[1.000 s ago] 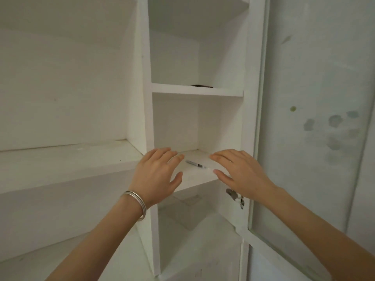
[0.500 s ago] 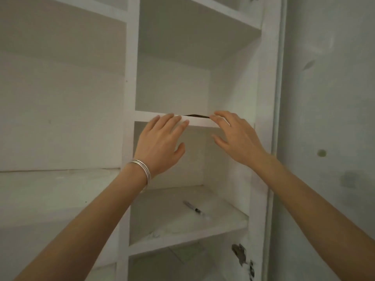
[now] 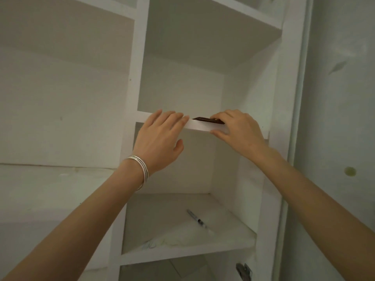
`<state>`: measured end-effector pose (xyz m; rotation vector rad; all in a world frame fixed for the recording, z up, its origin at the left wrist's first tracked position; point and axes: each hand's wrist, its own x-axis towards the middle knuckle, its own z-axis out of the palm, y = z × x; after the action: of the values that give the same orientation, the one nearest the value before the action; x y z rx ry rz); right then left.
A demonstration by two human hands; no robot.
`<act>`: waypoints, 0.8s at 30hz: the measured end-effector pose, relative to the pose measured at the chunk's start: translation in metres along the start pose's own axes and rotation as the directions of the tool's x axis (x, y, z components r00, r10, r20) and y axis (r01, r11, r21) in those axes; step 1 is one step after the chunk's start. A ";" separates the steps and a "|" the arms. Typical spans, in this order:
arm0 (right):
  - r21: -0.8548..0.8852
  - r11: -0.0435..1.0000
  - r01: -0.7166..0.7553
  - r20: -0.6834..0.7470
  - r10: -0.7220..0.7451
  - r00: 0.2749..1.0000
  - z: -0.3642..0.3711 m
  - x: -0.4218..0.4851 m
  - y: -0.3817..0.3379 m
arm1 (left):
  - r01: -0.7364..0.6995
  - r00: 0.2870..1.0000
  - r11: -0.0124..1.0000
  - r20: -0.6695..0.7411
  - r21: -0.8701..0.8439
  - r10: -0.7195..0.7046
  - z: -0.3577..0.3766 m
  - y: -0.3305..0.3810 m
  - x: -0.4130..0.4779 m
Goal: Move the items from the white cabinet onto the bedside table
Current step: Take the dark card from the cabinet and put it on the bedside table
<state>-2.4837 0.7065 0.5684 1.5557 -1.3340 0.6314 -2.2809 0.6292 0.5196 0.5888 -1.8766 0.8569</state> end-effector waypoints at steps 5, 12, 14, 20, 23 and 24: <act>-0.033 0.996 0.087 -0.182 -0.091 0.979 -0.023 -0.005 -0.003 | 0.014 0.999 0.998 -0.035 -0.060 -0.016 -0.005 0.001 -0.003; -0.095 0.993 0.076 -0.243 -0.097 0.965 -0.069 -0.042 -0.022 | 0.004 0.999 0.987 -0.050 -0.163 -0.013 -0.021 0.004 -0.025; -0.107 0.993 0.049 -0.242 -0.074 0.968 -0.083 -0.058 -0.035 | -0.017 0.999 0.976 -0.053 -0.218 0.006 -0.024 0.010 -0.040; -0.097 0.982 -0.163 -0.043 0.160 0.986 -0.104 -0.137 -0.086 | -0.101 0.994 0.903 -0.017 -0.417 0.104 -0.024 0.035 -0.108; -0.171 0.939 -0.299 0.064 0.313 0.948 -0.115 -0.193 -0.122 | -0.159 0.975 0.823 0.042 -0.545 0.216 -0.020 0.058 -0.155; -0.197 0.916 -0.350 0.111 0.375 0.920 -0.120 -0.216 -0.136 | -0.177 0.962 0.790 0.066 -0.587 0.265 -0.019 0.068 -0.173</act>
<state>-2.3907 0.9029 0.3889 1.2402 -1.7665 0.6150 -2.2440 0.6929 0.3485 0.0461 -2.2336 0.3430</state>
